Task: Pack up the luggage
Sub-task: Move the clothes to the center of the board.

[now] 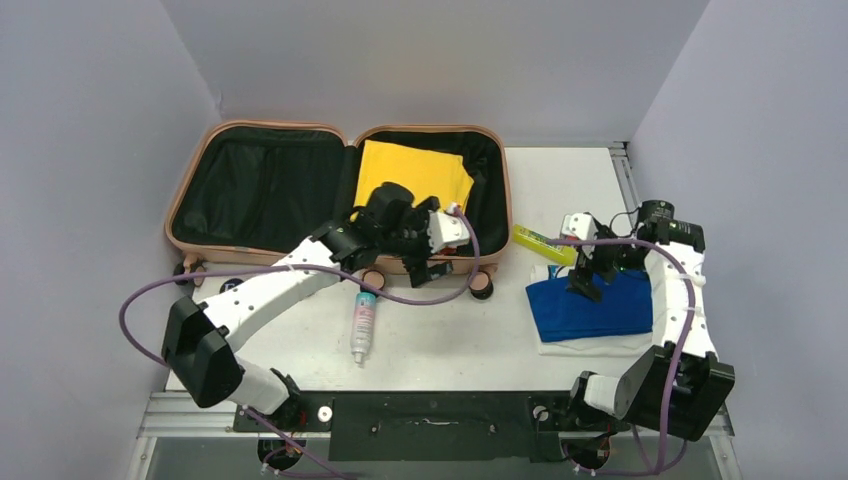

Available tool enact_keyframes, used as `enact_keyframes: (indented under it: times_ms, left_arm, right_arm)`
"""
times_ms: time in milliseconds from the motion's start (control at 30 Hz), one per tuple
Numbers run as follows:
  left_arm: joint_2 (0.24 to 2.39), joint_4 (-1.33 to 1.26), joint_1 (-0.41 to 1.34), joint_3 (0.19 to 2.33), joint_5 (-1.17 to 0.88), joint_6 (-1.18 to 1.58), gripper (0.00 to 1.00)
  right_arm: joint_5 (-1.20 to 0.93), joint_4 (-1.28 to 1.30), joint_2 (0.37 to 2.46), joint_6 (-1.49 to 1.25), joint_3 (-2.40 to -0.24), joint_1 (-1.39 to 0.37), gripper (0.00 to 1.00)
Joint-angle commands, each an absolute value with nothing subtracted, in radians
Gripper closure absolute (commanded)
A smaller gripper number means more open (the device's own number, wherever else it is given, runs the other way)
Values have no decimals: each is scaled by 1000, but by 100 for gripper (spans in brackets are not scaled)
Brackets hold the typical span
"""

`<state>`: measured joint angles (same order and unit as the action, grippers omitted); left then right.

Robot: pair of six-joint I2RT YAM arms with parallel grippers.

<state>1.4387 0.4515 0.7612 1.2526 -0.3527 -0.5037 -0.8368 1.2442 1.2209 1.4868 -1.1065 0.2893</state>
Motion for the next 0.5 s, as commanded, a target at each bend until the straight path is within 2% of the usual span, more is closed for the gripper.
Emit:
enact_keyframes:
  times_ms: [0,133,333,467]
  left_arm:
    - [1539,450,892,1413,-340,-524,4]
    - [1727,460,942,1620,-462,-395,4]
    - [2013,409,971,1874,-553,-167,0]
    - [2159,391,974,1964,-473,-65,9]
  right_arm:
    - [-885,1110,1232,1229,-1160,346,3]
    - [-823,844,1155,958,-1069,425,0]
    - [-812,633,1126,689,-1036,577,0]
    - [-869,565,1098,591,-1015,649,0]
